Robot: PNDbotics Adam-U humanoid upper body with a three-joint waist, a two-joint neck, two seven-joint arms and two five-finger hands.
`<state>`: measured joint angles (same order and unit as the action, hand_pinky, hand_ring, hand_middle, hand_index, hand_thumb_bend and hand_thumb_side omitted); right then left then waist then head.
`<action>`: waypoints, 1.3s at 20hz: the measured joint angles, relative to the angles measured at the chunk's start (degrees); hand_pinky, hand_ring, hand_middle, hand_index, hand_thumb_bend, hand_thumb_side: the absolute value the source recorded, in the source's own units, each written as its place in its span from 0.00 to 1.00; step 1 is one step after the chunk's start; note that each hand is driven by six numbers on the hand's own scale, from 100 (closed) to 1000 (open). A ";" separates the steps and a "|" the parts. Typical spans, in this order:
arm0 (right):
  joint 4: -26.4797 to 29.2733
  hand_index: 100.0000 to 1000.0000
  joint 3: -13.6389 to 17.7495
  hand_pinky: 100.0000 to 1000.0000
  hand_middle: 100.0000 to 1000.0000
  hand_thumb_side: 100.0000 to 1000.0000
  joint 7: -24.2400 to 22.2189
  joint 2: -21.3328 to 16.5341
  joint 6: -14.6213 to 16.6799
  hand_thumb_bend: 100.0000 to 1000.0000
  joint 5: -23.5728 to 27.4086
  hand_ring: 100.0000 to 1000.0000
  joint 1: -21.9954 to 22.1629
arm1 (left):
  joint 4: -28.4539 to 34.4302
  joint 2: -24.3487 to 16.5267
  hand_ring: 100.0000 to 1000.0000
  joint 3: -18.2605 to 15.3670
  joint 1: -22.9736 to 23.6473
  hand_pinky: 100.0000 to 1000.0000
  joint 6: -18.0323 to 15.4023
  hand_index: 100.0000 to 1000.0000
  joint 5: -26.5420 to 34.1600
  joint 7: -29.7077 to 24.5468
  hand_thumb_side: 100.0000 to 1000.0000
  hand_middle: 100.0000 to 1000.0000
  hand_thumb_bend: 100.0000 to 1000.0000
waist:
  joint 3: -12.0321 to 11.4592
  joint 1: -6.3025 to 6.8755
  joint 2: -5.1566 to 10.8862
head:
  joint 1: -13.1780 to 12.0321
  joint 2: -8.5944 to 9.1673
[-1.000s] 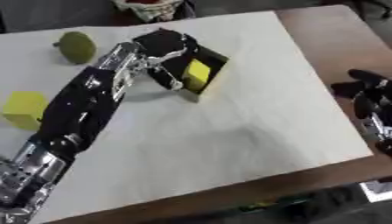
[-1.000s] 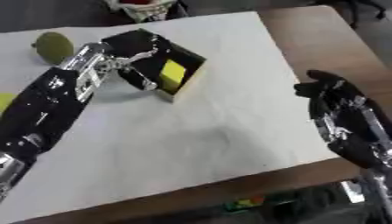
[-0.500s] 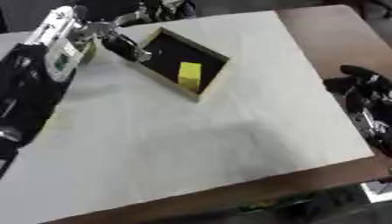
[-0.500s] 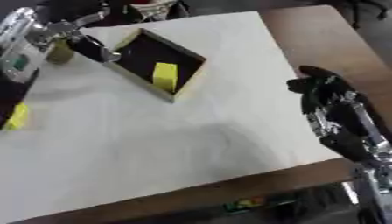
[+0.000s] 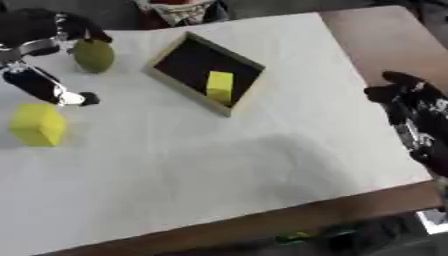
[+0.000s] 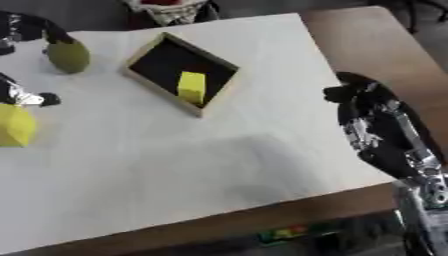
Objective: Pick up objects on the table and place them in the box.
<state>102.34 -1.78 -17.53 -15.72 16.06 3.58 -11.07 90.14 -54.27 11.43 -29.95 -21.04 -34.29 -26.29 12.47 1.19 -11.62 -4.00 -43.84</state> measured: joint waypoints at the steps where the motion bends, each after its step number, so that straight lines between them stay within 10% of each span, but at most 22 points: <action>1: -0.01 0.87 0.00 0.84 0.59 0.41 0.03 -0.07 -0.02 0.00 -0.01 0.79 0.01 | -0.51 -0.75 0.77 -0.49 0.82 0.84 -0.38 0.92 0.01 -0.82 0.52 0.83 0.63 | -0.03 0.00 0.02 | 0.01 0.00; 26: -0.37 0.87 0.03 0.84 0.60 0.41 0.31 -0.13 -0.04 0.00 -0.41 0.79 0.07 | -25.02 0.51 0.78 -3.43 -0.99 0.83 -6.82 0.92 -10.66 -3.12 0.44 0.83 0.65 | 0.22 0.03 0.03 | -1.98 0.00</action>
<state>101.97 -1.75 -17.22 -15.85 16.02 3.17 -11.00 65.11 -53.76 8.01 -30.94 -27.86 -44.95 -29.42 12.69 1.22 -11.59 -5.98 -43.84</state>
